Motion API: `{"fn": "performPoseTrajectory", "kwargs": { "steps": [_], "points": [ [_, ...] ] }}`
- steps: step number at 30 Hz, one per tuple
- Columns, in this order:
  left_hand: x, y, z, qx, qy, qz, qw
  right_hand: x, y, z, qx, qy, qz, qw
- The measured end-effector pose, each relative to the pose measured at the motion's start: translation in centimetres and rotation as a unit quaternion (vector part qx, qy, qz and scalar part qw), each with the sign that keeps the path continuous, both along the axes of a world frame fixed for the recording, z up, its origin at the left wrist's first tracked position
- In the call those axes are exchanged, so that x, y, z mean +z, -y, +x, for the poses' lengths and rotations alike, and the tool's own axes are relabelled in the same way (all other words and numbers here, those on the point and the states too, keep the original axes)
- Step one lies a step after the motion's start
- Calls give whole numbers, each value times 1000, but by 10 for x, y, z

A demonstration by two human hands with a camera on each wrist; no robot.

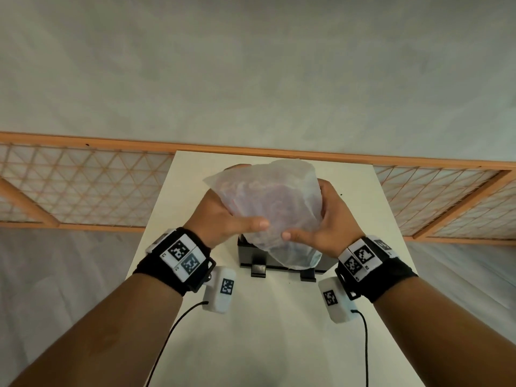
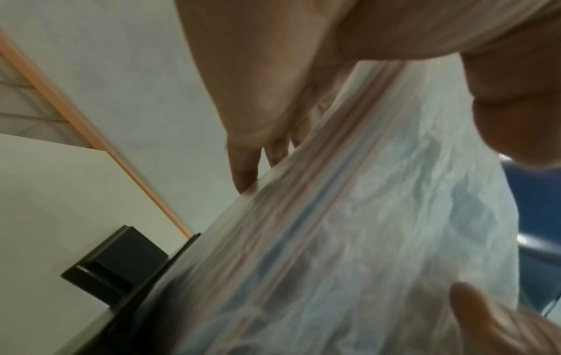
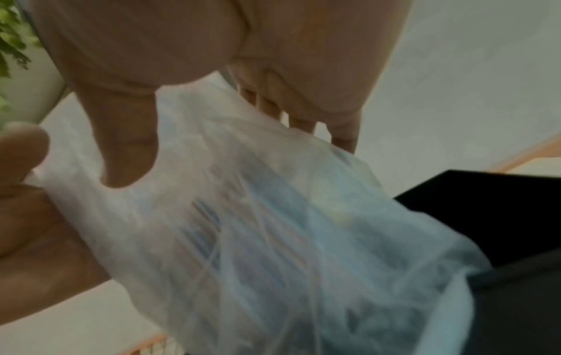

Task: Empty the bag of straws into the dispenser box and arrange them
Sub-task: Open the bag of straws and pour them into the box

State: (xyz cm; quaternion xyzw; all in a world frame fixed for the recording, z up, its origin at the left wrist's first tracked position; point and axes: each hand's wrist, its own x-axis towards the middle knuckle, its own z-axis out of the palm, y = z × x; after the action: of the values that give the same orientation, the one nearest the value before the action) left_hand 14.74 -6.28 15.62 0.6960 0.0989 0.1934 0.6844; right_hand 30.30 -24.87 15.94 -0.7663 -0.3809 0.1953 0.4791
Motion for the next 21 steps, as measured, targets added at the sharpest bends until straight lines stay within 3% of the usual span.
{"fn": "performPoseTrajectory", "kwargs": {
  "steps": [6, 13, 18, 21],
  "points": [
    [16, -6, -5, 33, 25, -94, 995, 19, 6, 2, -9, -3, 59, 998],
    [13, -1, 16, 89, -11, -90, 992, 28, -6, 8, 18, 18, -39, 999],
    [12, -7, 35, 16, -58, -147, 987, 35, -24, 4, 81, -5, -38, 996],
    [16, 0, 45, -8, -95, -102, 990, 24, -39, 4, 93, 15, -70, 993]
  ]
}}
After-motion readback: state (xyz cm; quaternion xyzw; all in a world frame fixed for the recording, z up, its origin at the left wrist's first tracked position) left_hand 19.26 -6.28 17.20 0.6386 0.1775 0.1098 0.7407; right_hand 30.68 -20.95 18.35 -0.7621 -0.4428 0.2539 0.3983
